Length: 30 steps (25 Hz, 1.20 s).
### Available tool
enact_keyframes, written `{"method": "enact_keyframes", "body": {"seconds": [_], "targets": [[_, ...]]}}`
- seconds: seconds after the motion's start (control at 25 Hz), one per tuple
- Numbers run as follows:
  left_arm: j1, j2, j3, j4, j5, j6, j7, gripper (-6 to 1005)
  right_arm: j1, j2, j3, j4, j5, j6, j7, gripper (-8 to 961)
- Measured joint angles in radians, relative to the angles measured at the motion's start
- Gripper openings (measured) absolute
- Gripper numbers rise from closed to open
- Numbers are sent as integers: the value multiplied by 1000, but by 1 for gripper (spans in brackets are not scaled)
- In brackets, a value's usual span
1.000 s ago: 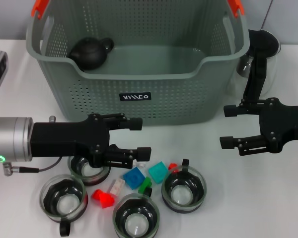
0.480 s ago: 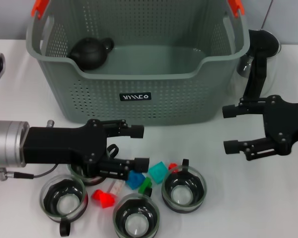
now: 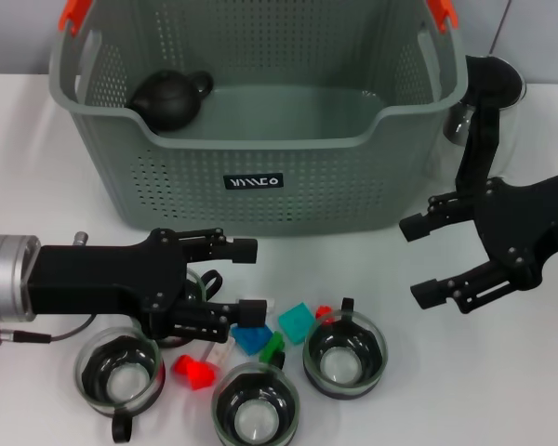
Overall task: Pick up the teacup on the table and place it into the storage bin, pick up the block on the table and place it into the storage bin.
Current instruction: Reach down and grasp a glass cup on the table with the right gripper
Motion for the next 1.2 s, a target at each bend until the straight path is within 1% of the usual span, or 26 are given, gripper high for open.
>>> {"method": "enact_keyframes", "body": {"seconds": [0.2,0.36,0.44,0.52,0.56,0.6,0.76,1.2], "targets": [[-6,-5,7,-2,0,-2,2,874,-10,9,8,11,5,43,-68,895],[-10,-9,3,-5,-4,-31,2,874,-39,30,42,23,7,70,-162,894],[-10,-10,2,-5,-7,-45,2,874,-58,44,85,32,9,80,-220,895],[-10,-14,2,-6,-8,-67,2,874,-72,53,129,52,13,84,-267,895],[-11,-16,4,-7,-9,-75,2,874,-85,54,168,87,24,86,-304,895],[-11,-17,5,-7,-9,-78,2,874,-91,51,184,110,31,86,-320,895],[-13,-20,8,-7,-8,-83,2,874,-106,44,212,154,43,86,-347,894],[-13,-21,9,-7,-2,-84,4,874,-118,41,237,166,46,92,-343,895]]}}
